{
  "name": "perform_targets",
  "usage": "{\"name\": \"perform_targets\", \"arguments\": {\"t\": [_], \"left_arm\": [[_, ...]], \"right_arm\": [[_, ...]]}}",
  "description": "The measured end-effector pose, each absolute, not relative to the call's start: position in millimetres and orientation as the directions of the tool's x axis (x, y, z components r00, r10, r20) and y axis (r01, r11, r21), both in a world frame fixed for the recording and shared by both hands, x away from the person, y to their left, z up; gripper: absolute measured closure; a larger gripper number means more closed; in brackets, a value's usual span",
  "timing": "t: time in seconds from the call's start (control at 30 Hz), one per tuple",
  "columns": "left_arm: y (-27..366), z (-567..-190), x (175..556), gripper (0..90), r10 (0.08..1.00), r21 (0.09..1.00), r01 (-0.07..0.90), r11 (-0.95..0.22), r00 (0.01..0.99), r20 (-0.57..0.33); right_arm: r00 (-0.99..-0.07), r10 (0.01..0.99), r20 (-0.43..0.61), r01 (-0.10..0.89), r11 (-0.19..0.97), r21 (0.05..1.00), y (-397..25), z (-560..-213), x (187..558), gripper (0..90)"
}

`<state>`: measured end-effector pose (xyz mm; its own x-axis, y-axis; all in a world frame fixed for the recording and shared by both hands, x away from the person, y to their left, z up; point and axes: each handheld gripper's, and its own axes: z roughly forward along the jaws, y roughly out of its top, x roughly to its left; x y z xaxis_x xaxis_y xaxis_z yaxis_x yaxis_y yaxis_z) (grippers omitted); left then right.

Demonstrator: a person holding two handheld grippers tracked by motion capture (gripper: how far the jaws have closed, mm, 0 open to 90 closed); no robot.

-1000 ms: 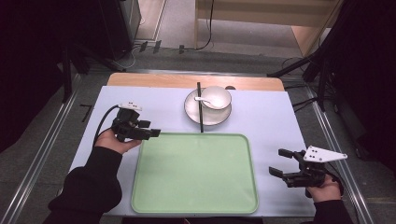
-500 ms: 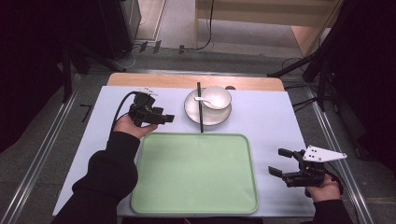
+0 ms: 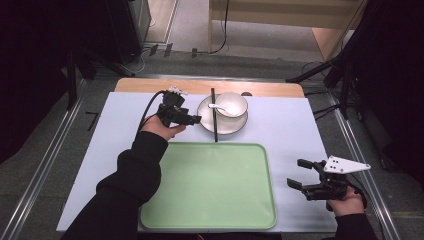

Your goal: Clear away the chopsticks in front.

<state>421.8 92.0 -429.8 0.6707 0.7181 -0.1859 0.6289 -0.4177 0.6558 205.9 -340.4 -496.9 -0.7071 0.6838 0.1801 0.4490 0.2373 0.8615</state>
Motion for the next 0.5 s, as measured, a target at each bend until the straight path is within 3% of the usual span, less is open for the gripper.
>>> {"name": "perform_targets", "arguments": {"t": [0.4, 0.5], "left_arm": [[51.2, -453.8, 440.6, 43.1, 0.753, 0.627, 0.653, -0.426, 0.639, -0.155], [44.9, -462.5, 443.9, 44.1, 0.759, 0.609, 0.678, -0.412, 0.625, -0.183]], "right_arm": [[-0.702, 0.689, 0.179, 0.448, 0.233, 0.863, -342.5, -495.9, 201.8, 16.6], [-0.703, 0.688, 0.178, 0.446, 0.231, 0.865, -343.3, -495.6, 200.4, 16.5]]}}
